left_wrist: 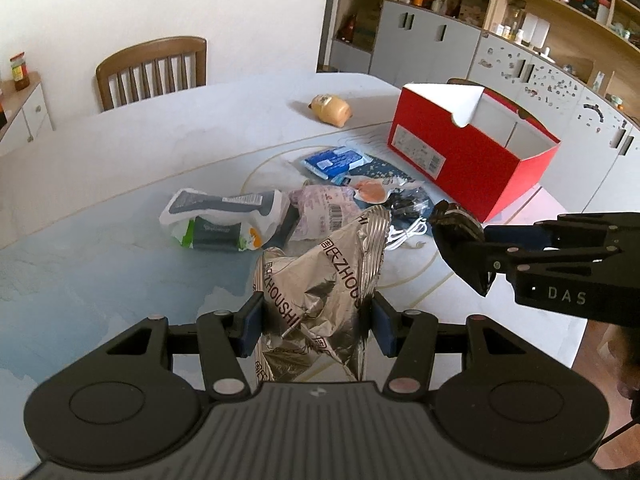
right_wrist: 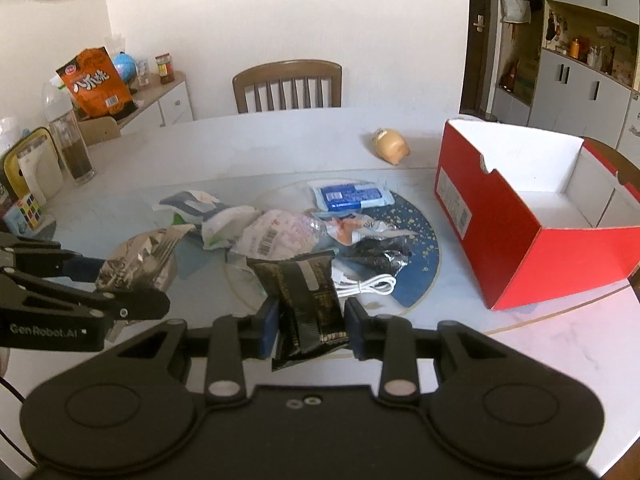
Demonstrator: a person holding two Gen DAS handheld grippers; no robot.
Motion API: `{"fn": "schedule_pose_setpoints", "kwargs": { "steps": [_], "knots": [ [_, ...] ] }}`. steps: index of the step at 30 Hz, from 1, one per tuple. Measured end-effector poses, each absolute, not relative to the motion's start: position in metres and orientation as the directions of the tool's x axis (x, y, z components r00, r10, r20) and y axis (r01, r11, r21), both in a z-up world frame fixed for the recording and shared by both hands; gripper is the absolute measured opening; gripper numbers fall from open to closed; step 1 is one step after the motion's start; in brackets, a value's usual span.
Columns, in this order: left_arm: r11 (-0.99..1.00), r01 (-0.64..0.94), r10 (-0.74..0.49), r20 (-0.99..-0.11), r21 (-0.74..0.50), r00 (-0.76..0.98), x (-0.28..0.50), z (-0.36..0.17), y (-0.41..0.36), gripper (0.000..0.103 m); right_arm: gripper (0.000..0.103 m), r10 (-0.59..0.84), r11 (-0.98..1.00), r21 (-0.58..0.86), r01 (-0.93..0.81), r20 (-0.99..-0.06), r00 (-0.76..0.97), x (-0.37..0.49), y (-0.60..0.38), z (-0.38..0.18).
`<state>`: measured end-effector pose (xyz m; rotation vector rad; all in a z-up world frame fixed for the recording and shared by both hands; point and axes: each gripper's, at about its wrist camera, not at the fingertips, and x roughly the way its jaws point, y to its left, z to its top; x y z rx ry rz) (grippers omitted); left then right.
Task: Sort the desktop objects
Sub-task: 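Carry both held packets over the open red box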
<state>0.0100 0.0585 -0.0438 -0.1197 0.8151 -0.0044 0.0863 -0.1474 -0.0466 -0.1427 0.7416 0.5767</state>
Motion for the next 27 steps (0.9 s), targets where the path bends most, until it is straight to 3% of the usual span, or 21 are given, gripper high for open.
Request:
{"fn": "schedule_pose_setpoints", "kwargs": {
  "steps": [13, 27],
  "knots": [
    [1.0, 0.025, -0.026, -0.654, -0.011, 0.756, 0.001, -0.008, 0.039, 0.054, 0.034, 0.466, 0.841, 0.106, -0.531, -0.639, 0.611, 0.079, -0.164, -0.015],
    [0.999, 0.03, -0.052, -0.64, -0.045, 0.766, 0.045, 0.01, -0.007, 0.054, 0.034, 0.505, 0.824, 0.148, -0.547, -0.629, 0.591, 0.117, -0.215, 0.01]
  ]
}}
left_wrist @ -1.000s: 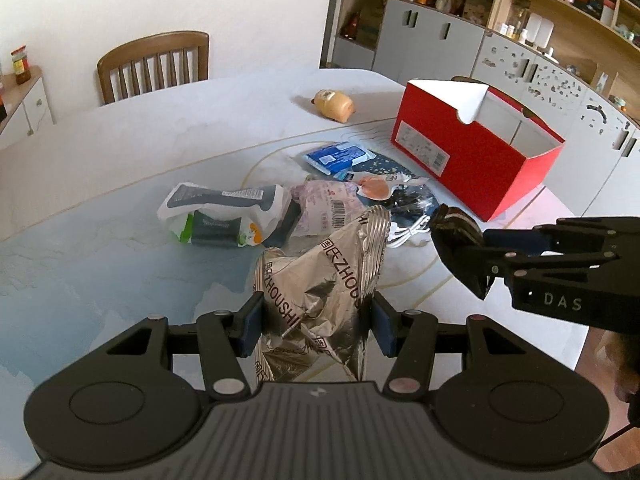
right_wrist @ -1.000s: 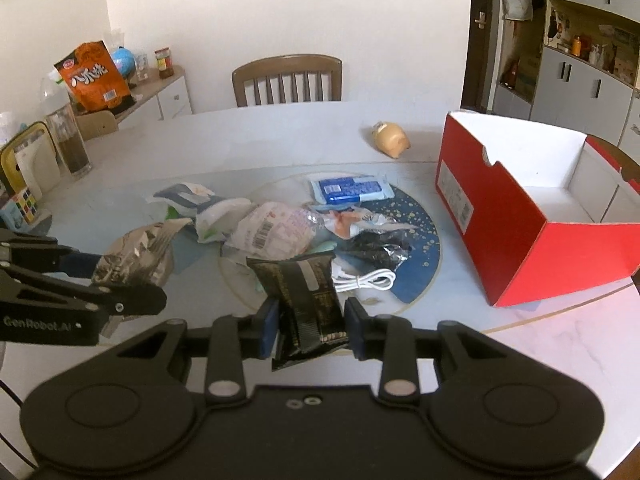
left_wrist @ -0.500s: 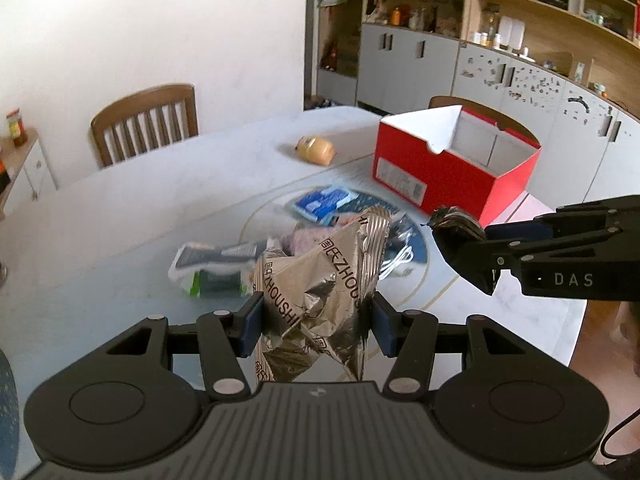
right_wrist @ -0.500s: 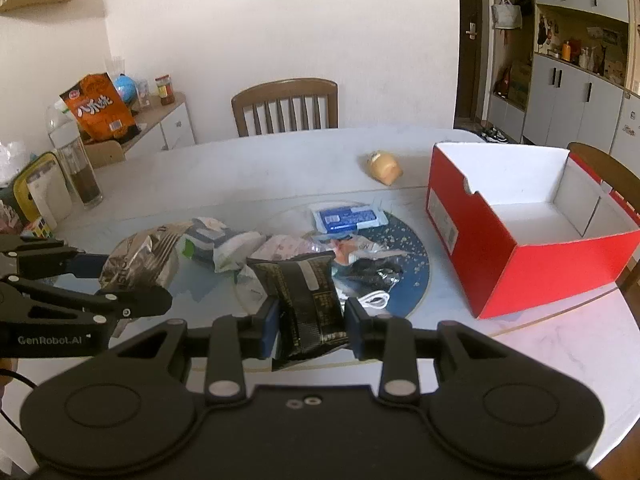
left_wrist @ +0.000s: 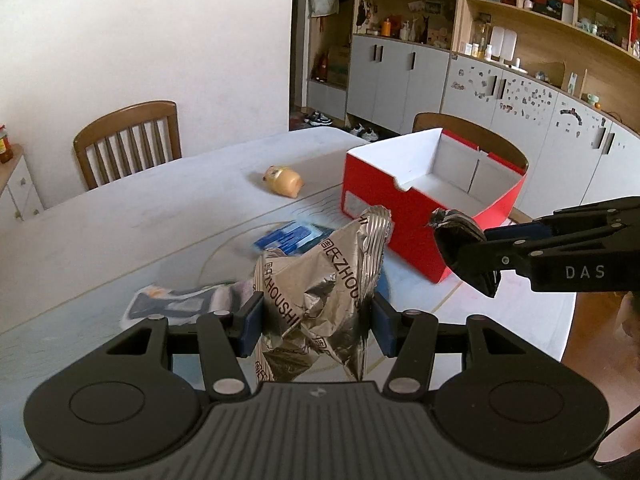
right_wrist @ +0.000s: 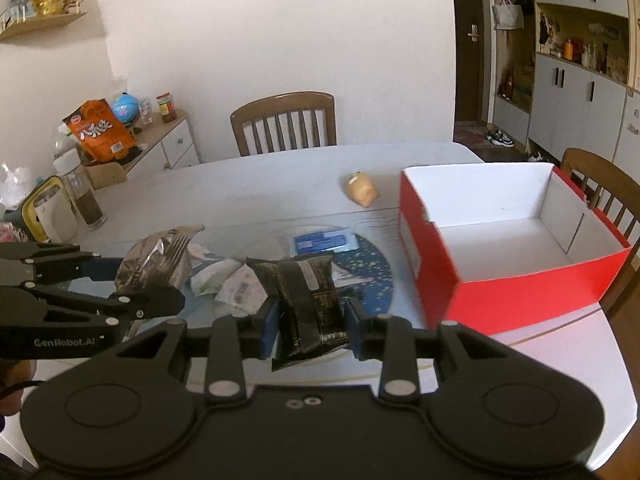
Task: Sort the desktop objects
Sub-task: 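Carry both held packets over the open red box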
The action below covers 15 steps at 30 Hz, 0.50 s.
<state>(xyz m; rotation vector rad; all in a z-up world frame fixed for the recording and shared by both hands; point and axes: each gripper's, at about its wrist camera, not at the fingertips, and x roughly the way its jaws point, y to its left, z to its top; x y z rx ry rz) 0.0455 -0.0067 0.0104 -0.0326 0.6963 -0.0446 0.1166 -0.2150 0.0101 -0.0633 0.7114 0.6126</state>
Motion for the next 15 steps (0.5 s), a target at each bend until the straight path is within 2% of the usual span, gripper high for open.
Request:
{"fn": "schedule_pose_setpoints", "kwargs": {
  "steps": [15],
  "knots": [
    [0.998, 0.011, -0.049, -0.646, -0.063, 0.762, 0.126, 0.018, -0.07, 0.054, 0.035, 0.538, 0.798, 0.164, -0.579, -0.625, 0.565, 0.189, -0.278, 0.019]
  ]
}}
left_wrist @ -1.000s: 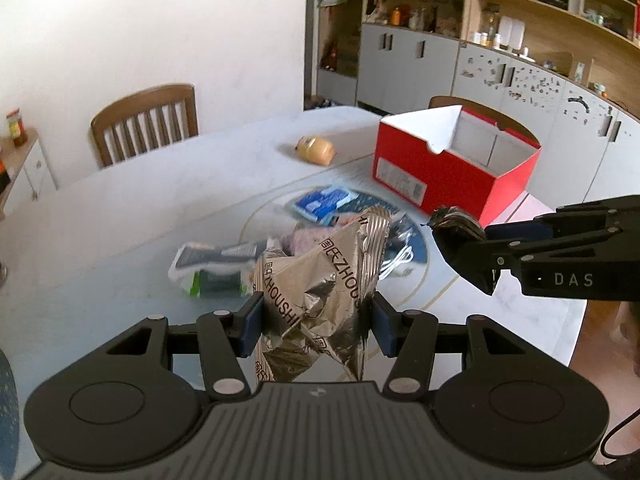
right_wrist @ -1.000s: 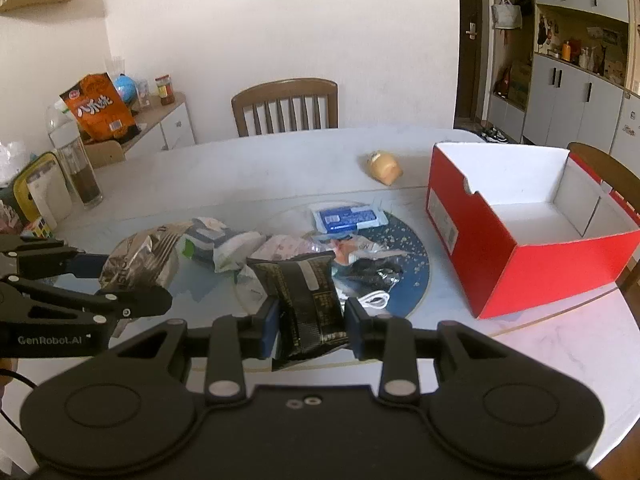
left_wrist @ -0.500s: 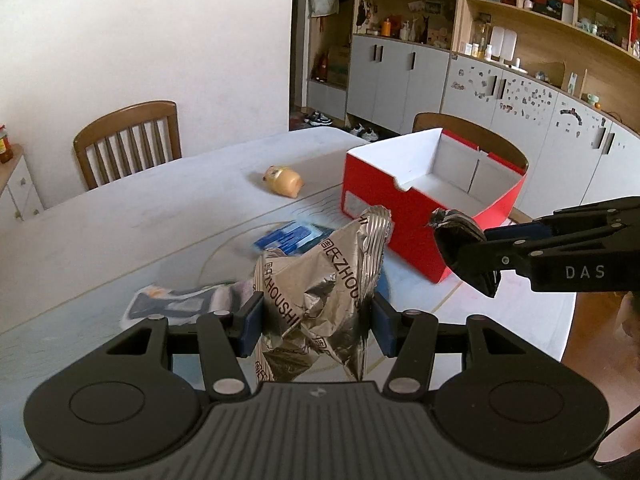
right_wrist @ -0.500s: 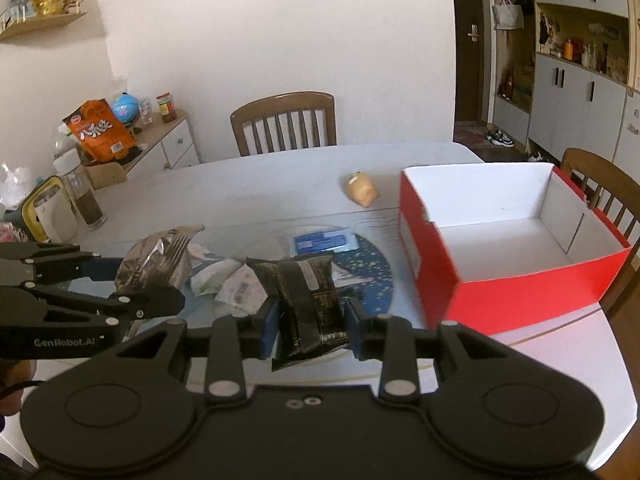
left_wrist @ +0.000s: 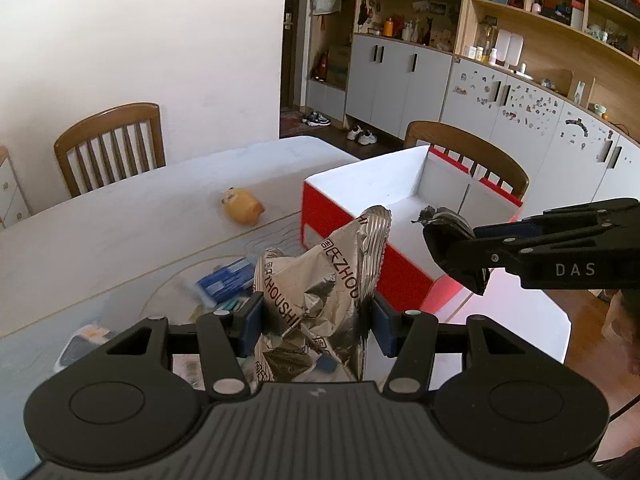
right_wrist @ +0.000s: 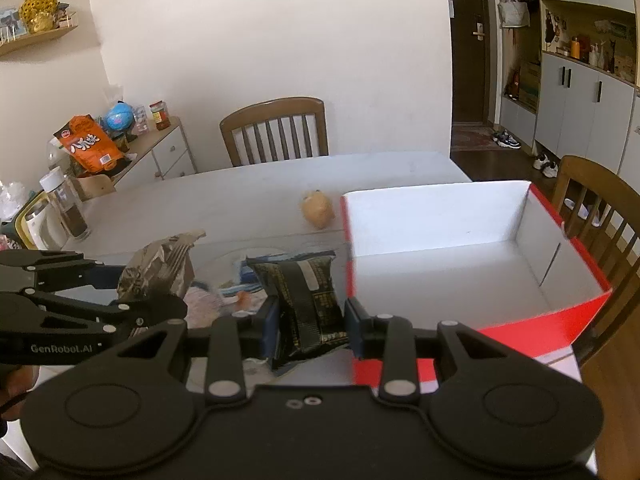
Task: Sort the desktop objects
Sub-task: 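Carry both held packets over the open red box, then lower and open the left tool while the right tool releases the black packet into the box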
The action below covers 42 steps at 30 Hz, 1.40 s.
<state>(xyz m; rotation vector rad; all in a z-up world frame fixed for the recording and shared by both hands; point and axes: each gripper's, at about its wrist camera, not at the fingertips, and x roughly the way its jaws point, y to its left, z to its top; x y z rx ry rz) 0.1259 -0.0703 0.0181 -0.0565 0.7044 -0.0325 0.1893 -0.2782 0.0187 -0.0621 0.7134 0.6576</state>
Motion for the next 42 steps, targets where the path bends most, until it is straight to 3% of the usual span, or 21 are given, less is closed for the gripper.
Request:
{"fn": "schedule_pose_setpoints", "kwargs": {
  "steps": [17, 42],
  "knots": [
    [0.998, 0.056, -0.066, -0.663, -0.036, 0.746, 0.2, 0.019, -0.136, 0.054, 0.035, 0.55, 0.783, 0.162, -0.601, -0.632, 0.546, 0.256, -0.337, 0.017],
    [0.981, 0.19, -0.089, -0.801, 0.031, 0.592, 0.309, -0.018, -0.193, 0.054, 0.035, 0.492, 0.798, 0.137, -0.587, -0.71, 0.504, 0.334, -0.377, -0.019]
  ]
}}
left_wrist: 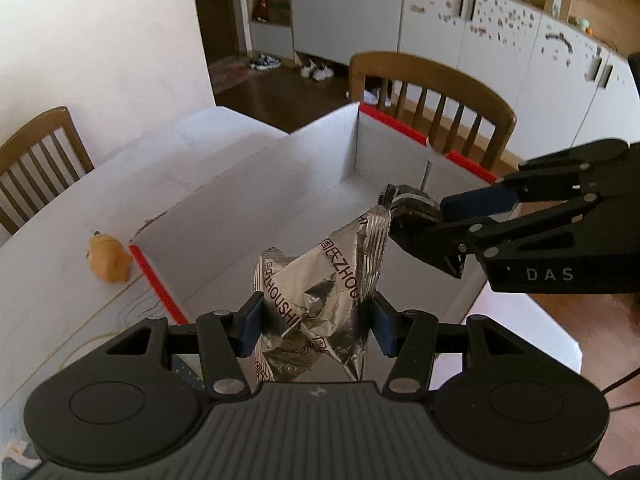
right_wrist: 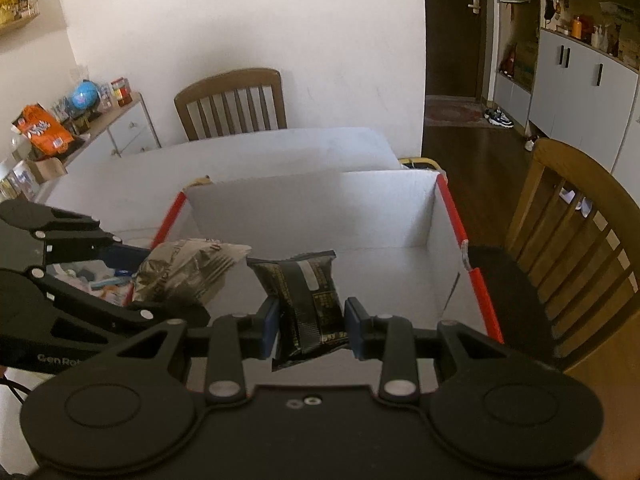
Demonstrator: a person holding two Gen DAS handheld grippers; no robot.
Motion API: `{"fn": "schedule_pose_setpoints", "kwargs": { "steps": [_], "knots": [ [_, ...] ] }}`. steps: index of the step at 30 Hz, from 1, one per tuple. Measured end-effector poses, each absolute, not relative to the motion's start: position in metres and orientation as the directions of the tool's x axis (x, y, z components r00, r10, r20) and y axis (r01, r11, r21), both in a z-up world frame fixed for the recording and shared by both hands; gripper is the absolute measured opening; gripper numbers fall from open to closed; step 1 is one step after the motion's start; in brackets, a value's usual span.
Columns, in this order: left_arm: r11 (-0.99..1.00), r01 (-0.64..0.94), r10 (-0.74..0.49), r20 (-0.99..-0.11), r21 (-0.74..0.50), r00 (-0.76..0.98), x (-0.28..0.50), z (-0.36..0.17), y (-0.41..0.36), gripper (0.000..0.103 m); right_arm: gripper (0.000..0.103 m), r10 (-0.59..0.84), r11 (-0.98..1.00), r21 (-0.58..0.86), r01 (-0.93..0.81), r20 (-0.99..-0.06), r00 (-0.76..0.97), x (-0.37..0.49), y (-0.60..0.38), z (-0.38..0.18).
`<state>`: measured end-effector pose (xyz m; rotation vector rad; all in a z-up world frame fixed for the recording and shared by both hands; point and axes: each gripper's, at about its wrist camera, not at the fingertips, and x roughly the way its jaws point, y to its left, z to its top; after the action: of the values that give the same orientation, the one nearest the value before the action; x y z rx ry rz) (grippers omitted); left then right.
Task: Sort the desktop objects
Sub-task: 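Lower and open the left tool while the right tool releases the black packet into the box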
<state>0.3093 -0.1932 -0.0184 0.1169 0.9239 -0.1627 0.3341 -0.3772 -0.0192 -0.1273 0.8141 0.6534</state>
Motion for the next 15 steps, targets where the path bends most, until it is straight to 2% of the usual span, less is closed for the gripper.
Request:
{"fn": "schedule_pose_setpoints", "kwargs": {
  "steps": [15],
  "knots": [
    [0.955, 0.274, -0.034, -0.879, 0.111, 0.476, 0.35, -0.058, -0.212, 0.054, 0.034, 0.412, 0.769, 0.057, -0.637, -0.806, 0.425, 0.366, -0.367, -0.055]
  ]
}}
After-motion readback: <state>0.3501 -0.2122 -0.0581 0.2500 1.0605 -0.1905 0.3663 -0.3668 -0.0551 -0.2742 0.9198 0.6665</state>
